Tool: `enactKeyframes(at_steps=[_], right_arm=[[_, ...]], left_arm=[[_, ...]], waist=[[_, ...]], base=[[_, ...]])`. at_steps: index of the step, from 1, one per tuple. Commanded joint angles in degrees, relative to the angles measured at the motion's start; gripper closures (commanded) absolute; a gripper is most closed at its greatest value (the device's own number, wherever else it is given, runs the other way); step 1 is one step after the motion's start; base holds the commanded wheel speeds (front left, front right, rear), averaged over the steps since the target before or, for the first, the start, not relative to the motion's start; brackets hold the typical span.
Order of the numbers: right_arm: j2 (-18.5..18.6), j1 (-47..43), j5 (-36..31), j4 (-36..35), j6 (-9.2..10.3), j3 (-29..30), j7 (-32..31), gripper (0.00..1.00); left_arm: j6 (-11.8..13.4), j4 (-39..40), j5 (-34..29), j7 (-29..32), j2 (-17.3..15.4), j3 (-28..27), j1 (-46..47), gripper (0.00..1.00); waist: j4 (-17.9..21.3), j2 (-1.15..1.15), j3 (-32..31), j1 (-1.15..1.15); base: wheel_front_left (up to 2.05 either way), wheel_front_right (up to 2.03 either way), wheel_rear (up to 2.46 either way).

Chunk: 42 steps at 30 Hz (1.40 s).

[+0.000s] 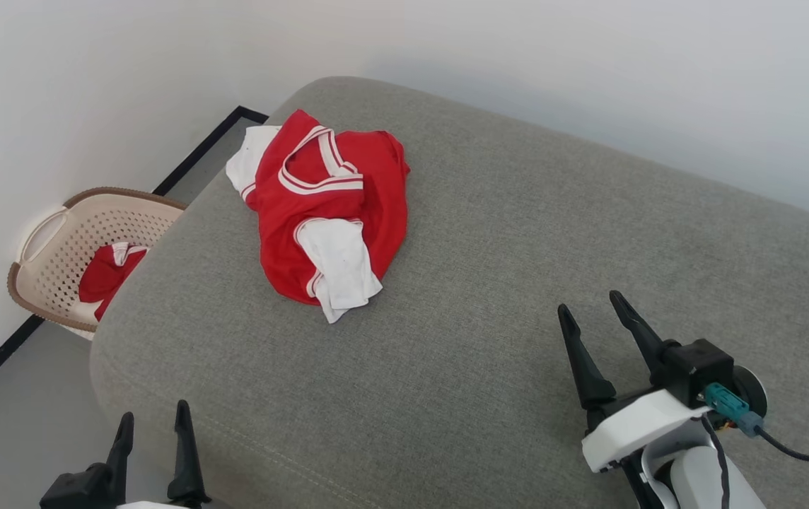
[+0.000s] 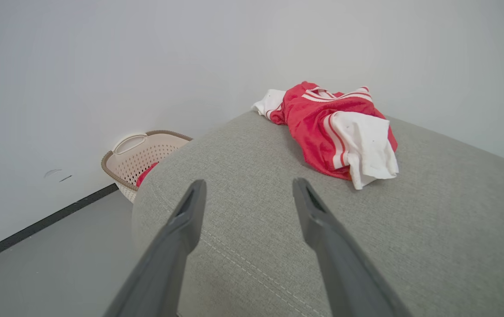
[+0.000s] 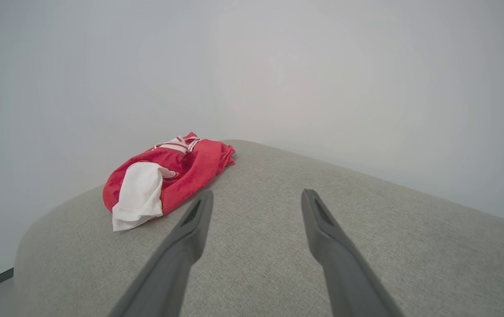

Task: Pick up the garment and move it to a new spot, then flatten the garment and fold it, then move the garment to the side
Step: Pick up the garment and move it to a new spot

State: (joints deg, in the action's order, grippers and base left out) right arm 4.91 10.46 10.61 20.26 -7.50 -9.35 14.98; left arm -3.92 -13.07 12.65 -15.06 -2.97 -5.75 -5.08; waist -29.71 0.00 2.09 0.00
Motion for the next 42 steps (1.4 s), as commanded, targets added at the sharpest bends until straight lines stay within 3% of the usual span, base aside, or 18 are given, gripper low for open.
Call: enactKeyframes(at_steps=[1, 8, 14, 21, 24, 27, 32, 36, 40, 42], right_arm=[[0.1, 0.9, 0.4, 0.1, 0.02, -0.6, 0.3, 0.0], [0.3, 2.3, 0.3, 0.3, 0.02, -1.4, 0.3, 0.0], [0.9, 3.8, 0.5, -0.1, 0.02, -0.7, 0.3, 0.0], [1.2, 5.9, 0.9, -1.2, 0.02, 0.1, 0.3, 0.0], [1.1, 6.9, 1.1, -1.8, 0.02, 0.7, 0.3, 0.0], [0.7, 7.6, 0.9, -2.5, 0.01, 1.3, 0.3, 0.0], [-0.5, 8.2, 1.3, -3.2, 0.01, 2.0, 0.3, 0.0], [-0.7, 8.6, 1.2, -3.9, 0.02, 2.3, 0.3, 0.0], [-0.5, 9.1, 0.6, -4.6, 0.01, 2.5, 0.3, 0.0], [-0.3, 9.1, 0.4, -5.1, 0.02, 2.4, 0.3, 0.0]], left_arm=[[0.5, 0.6, 0.5, -0.2, 0.1, 0.0, -0.4, 0.0], [-1.2, 0.1, -2.2, -0.2, -0.1, 0.6, 2.8, 0.0], [-3.1, -2.6, -3.0, -0.2, -4.1, 0.6, 12.2, 0.0], [-3.6, -13.9, 4.6, 0.7, -15.6, 2.2, 27.9, 0.0], [-3.6, -19.8, 10.7, 5.6, -21.5, 4.6, 33.9, 0.0], [-3.6, -25.2, 21.1, 15.0, -25.2, 7.2, 38.7, 0.0], [-3.5, -30.1, 32.2, 29.2, -32.3, 11.0, 41.6, 0.0], [-3.4, -34.9, 32.5, 32.6, -36.3, 12.5, 43.2, 0.0], [1.1, -41.2, 29.3, 33.6, -38.3, 14.3, 45.3, 0.0], [2.0, -43.9, 29.7, 33.9, -37.7, 14.0, 45.9, 0.0]], waist=[[0.4, 0.0, 0.6, 0.0], [5.8, 0.0, 2.4, 0.0], [13.8, 0.0, 5.9, 0.0], [22.8, 0.0, 11.6, 0.0], [25.8, 0.0, 13.9, 0.0], [28.3, 0.0, 15.3, 0.0], [31.8, 0.0, 17.0, 0.0], [33.5, 0.0, 18.6, 0.0], [34.5, 0.0, 20.7, 0.0], [34.9, 0.0, 21.5, 0.0]], base=[[0.0, 0.0, 0.0], [0.0, 0.0, 0.0], [0.0, 0.0, 0.0], [0.0, 0.0, 0.0], [0.0, 0.0, 0.0], [0.0, 0.0, 0.0], [0.0, 0.0, 0.0], [0.0, 0.0, 0.0], [0.0, 0.0, 0.0], [0.0, 0.0, 0.0]])
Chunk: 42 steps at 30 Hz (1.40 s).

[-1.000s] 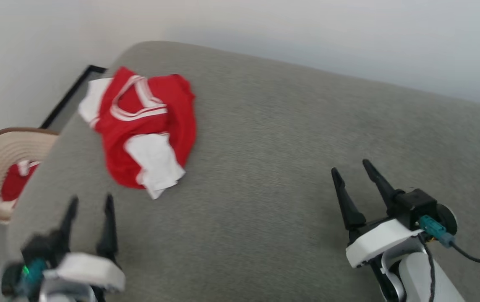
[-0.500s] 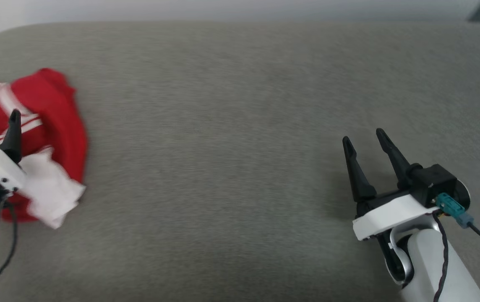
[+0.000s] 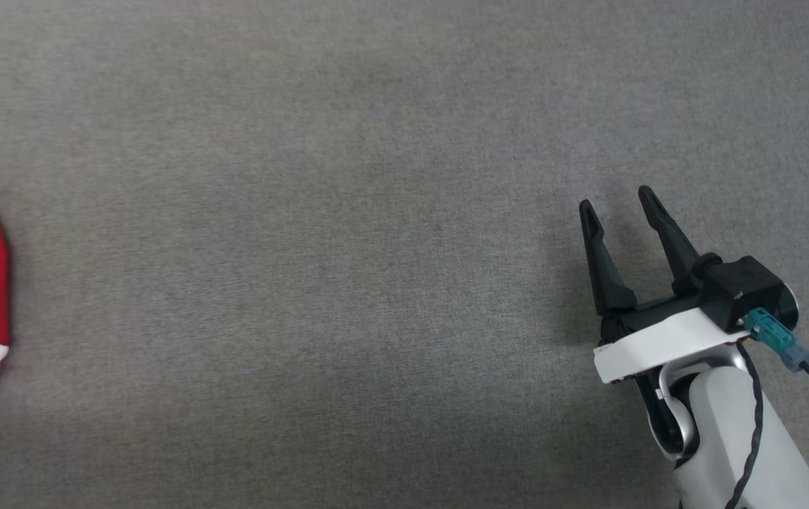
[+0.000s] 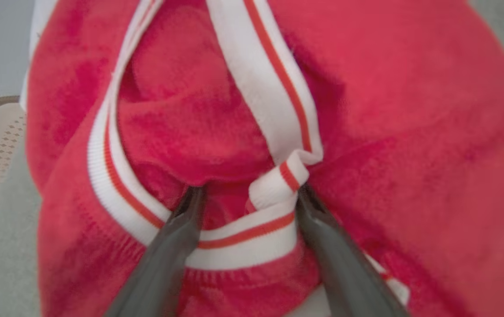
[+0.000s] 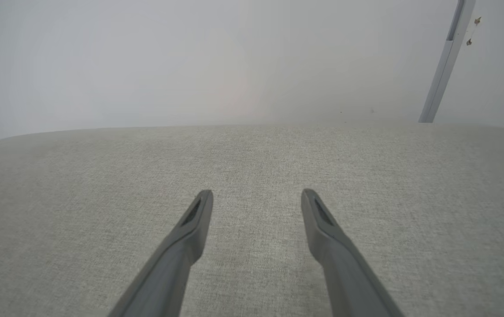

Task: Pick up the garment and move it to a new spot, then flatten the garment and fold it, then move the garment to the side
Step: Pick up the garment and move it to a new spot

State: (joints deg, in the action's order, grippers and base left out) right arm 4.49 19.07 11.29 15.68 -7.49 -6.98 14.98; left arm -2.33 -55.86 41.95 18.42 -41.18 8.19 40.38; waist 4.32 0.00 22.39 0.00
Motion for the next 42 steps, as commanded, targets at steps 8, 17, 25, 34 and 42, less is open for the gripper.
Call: enactKeyframes(at_steps=[8, 17, 25, 34, 42], right_arm=[[0.2, -0.5, -0.9, -1.5, 0.01, 0.1, 0.3, 0.0], [-0.7, -3.1, -0.3, -0.5, 0.0, 0.7, 0.3, 0.0], [-1.4, -4.9, 0.9, 0.3, 0.01, 0.3, 0.3, 0.0], [-1.6, -4.4, 3.8, -0.3, 0.01, 1.1, 0.3, 0.0], [-1.6, -2.3, 7.2, -1.0, 0.01, 1.6, 0.3, 0.0]], left_arm=[[-0.7, -7.3, -0.7, -1.6, 4.2, 2.2, 0.6, 1.0], [-1.1, -4.8, -5.1, -16.4, 1.9, 4.1, 5.4, 1.0], [-4.7, 3.7, -8.7, -21.4, 6.1, 10.8, 9.6, 1.0], [-5.1, 25.6, -1.2, -16.9, 11.6, 30.9, 12.6, 1.0], [-5.0, 42.0, 14.5, -14.3, 11.0, 48.9, 17.9, 1.0]], waist=[[0.7, 0.0, 0.6, 0.0], [-0.5, 0.0, -6.8, 0.0], [0.9, 0.0, -11.0, 0.0], [6.2, 0.0, -9.5, 0.0], [12.4, 0.0, -4.8, 0.0]], base=[[0.0, 0.0, 0.0], [0.0, 0.0, 0.0], [0.0, 0.0, 0.0], [0.0, 0.0, 0.0], [0.0, 0.0, 0.0]])
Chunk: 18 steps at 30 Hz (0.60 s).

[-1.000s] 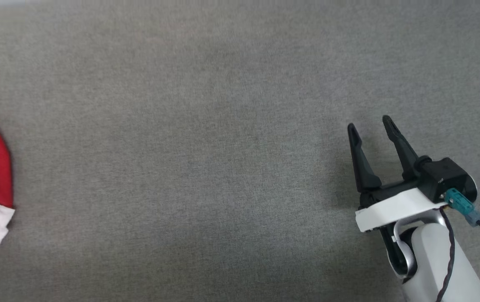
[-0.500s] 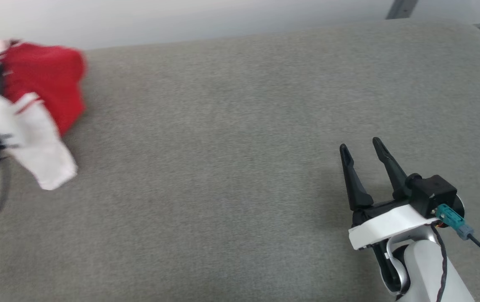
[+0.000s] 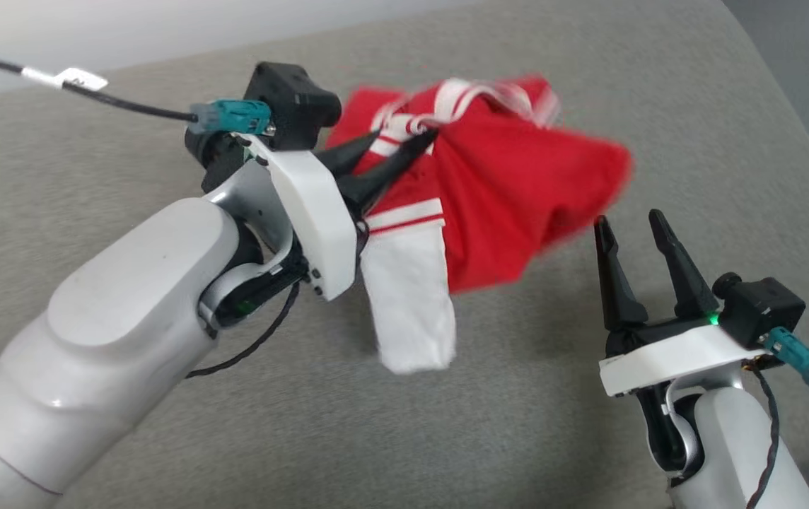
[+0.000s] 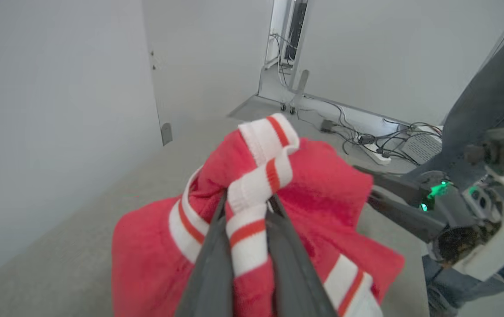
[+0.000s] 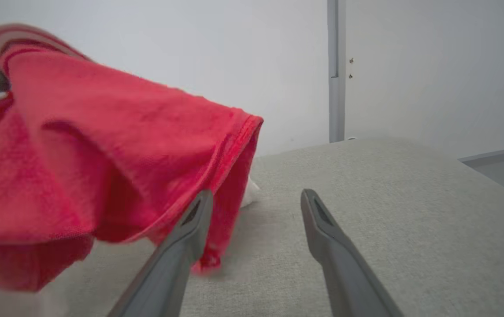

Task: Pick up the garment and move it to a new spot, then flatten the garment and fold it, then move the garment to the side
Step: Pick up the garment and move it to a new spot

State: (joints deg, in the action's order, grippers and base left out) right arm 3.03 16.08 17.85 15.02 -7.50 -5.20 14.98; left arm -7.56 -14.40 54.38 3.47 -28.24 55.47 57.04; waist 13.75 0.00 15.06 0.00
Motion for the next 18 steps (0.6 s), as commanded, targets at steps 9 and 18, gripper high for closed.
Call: enactKeyframes(at_steps=[9, 18], right_arm=[[-0.1, 1.0, 5.4, -0.6, 0.02, 0.1, 0.3, 0.0], [-0.1, 0.1, 7.7, -0.6, 0.01, -0.3, 0.3, 0.0]], left_arm=[[0.2, -9.5, 5.8, 2.3, -10.8, 11.5, 5.3, 1.0], [0.2, -20.4, 2.5, 3.4, -13.4, 16.8, 7.6, 1.0]], waist=[[8.9, 0.0, 5.5, 0.0], [11.3, 0.0, 6.6, 0.0]], base=[[0.0, 0.0, 0.0], [0.0, 0.0, 0.0]])
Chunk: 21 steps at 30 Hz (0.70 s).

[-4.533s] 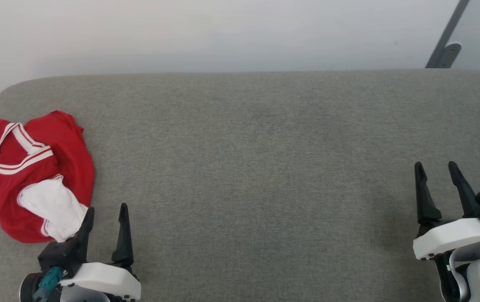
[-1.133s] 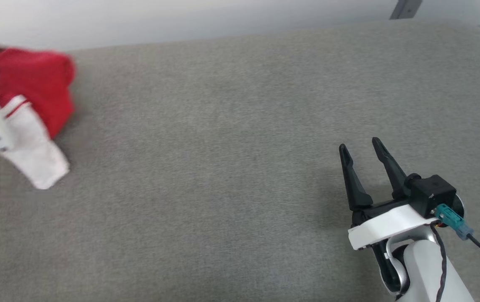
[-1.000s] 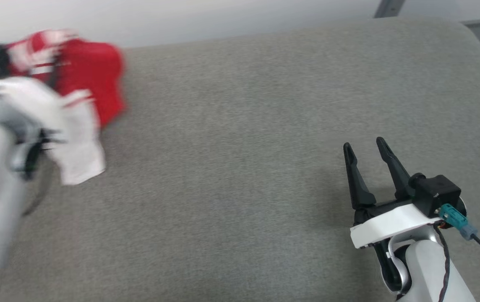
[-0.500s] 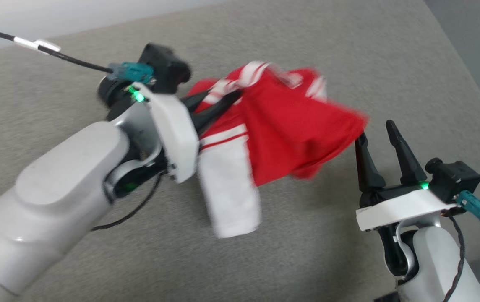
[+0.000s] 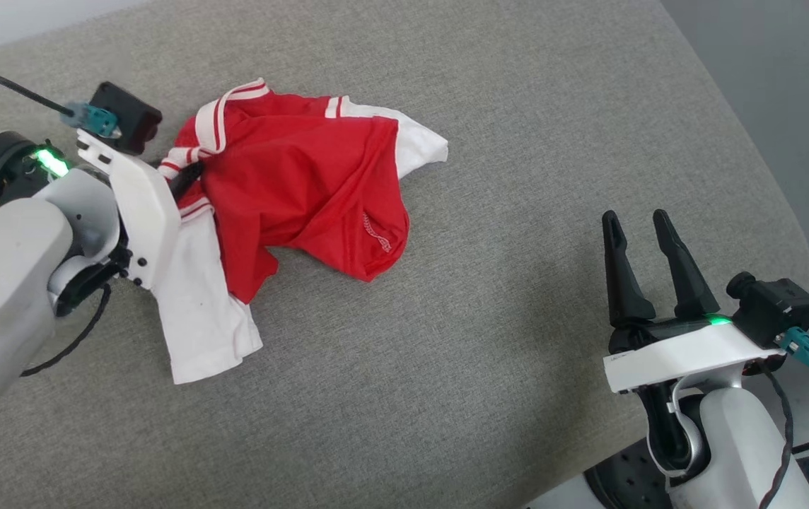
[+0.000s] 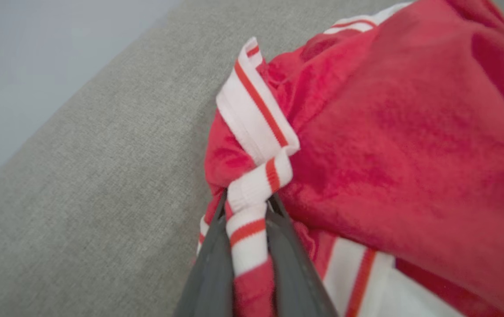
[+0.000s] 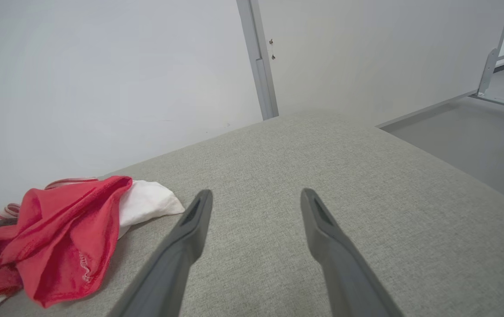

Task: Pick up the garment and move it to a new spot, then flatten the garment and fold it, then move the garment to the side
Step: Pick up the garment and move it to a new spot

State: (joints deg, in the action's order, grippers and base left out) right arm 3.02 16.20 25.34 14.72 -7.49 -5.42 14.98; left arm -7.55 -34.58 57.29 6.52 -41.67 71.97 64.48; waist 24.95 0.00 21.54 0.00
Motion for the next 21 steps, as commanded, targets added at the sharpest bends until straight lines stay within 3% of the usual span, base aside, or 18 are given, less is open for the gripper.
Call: enactKeyframes(at_steps=[1, 9, 10, 11, 12, 13, 14, 21], right_arm=[[-0.1, 0.1, 0.4, -0.3, 0.0, -0.1, 0.3, 0.0], [-0.1, 1.1, -0.2, -0.6, 0.0, 0.3, 0.3, 0.0], [-0.1, 1.1, -0.4, -0.6, 0.0, 0.5, 0.3, 0.0], [-0.1, 1.1, -0.7, -0.5, 0.01, 0.7, 0.3, 0.0], [-0.1, 1.0, -1.0, -0.4, 0.0, 0.8, 0.3, 0.0], [-0.1, 0.7, -1.4, -0.4, 0.01, 1.0, 0.3, 0.0], [-0.1, 0.5, -1.9, -0.3, 0.01, 0.9, 0.3, 0.0], [0.0, -0.5, -6.5, 0.6, 0.0, 1.5, 0.3, 0.0]], left_arm=[[0.2, -0.4, -0.7, 0.8, 0.3, 0.6, -0.2, 1.0], [0.2, -1.7, -2.1, 3.7, 1.4, 1.8, -1.8, 1.0], [0.2, -1.8, -1.9, 3.2, 1.6, 1.8, -1.4, 0.9], [0.2, -1.8, -1.6, 2.6, 1.9, 1.7, -1.0, 0.66], [0.2, -1.8, -1.5, 1.7, 2.3, 1.7, -0.8, 0.53], [0.2, -1.7, -1.4, 0.9, 2.7, 1.6, -0.6, 0.1], [0.2, -1.6, -1.2, 0.0, 2.9, 1.5, -0.5, 0.0], [0.2, -2.3, 5.9, -10.3, 5.4, -0.4, -3.2, 0.0]], waist=[[0.2, 0.0, 0.2, 0.0], [-0.4, 0.0, 0.7, 0.0], [-0.8, 0.0, 0.6, 0.0], [-1.3, 0.0, 0.3, 0.0], [-1.8, 0.0, -0.2, 0.0], [-2.5, 0.0, -0.7, 0.0], [-3.1, 0.0, -1.2, 0.0], [-8.5, 0.0, -6.4, 0.0]], base=[[0.0, 0.0, 0.0], [0.0, 0.0, 0.0], [0.0, 0.0, 0.0], [0.0, 0.0, 0.0], [0.0, 0.0, 0.0], [0.0, 0.0, 0.0], [0.0, 0.0, 0.0], [0.0, 0.0, 0.0]])
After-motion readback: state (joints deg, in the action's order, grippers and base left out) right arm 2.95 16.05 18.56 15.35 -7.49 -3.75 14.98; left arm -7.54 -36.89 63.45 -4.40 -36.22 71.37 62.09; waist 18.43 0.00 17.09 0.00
